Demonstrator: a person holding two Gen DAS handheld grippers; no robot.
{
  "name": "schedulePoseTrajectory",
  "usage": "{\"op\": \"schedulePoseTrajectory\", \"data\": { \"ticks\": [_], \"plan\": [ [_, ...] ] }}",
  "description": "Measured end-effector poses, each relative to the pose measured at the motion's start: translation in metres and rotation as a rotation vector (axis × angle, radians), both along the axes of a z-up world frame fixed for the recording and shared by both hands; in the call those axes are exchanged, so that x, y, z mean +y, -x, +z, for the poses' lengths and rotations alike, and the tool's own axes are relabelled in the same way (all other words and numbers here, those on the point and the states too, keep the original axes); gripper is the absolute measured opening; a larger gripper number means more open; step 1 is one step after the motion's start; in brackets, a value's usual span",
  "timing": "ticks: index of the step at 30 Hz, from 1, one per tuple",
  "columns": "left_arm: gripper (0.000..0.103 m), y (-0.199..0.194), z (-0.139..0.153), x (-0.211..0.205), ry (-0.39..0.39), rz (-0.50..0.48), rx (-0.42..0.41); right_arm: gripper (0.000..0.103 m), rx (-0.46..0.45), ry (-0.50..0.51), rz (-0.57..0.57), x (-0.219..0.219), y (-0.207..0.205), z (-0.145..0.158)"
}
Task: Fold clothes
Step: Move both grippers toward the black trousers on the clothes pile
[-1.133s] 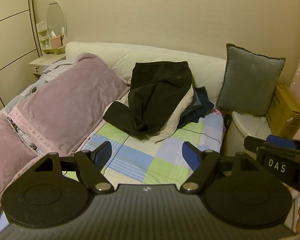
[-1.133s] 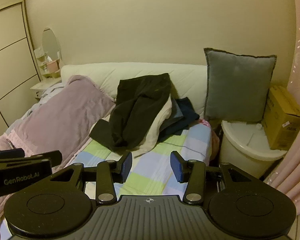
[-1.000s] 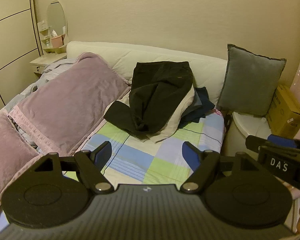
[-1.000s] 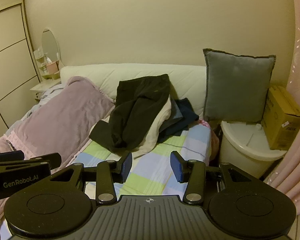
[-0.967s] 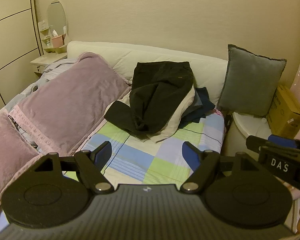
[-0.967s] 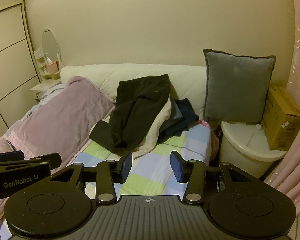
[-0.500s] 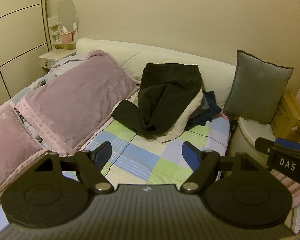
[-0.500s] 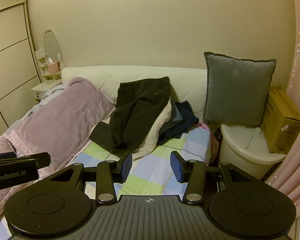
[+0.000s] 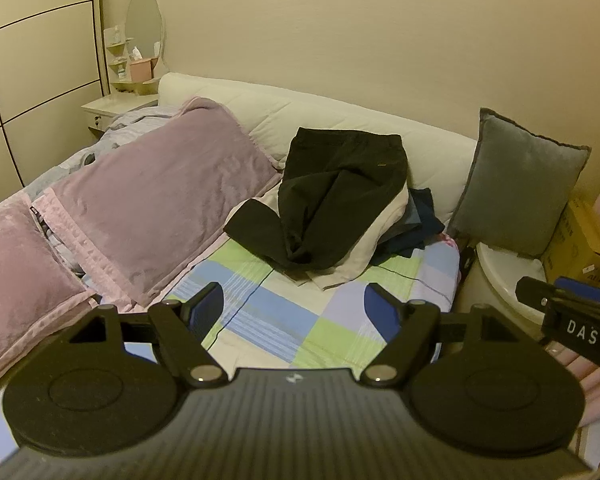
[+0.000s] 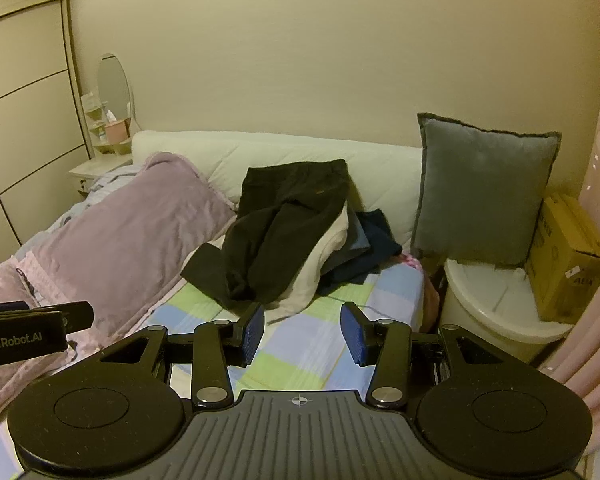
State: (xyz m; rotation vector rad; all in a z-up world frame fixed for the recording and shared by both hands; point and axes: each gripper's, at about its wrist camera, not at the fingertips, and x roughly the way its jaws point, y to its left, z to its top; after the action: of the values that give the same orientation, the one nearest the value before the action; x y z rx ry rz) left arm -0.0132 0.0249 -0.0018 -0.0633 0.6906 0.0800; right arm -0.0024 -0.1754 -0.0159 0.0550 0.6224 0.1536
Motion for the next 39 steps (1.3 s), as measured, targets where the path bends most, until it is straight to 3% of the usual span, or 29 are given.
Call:
{"op": "schedulePoseTrajectory", "data": {
  "ticks": [14,22,39],
  "plan": [
    [0.075,-0.035,-0.004,0.005,0.015,0.007,-0.004,0.046,-0.015,0.01,0.034,-0.006,-0.039,0.002],
    [0.075,-0.064,-0.019,0.016,0.001,0.067,0.028,0.046,-0.004,0.045,0.078,-0.007,-0.077,-0.019],
    [0.075,-0.204,-0.053,-0.025,-0.008,0.123,0.13,0.046,0.074,0.053,0.158,-0.041,-0.219,-0.055]
  ]
}}
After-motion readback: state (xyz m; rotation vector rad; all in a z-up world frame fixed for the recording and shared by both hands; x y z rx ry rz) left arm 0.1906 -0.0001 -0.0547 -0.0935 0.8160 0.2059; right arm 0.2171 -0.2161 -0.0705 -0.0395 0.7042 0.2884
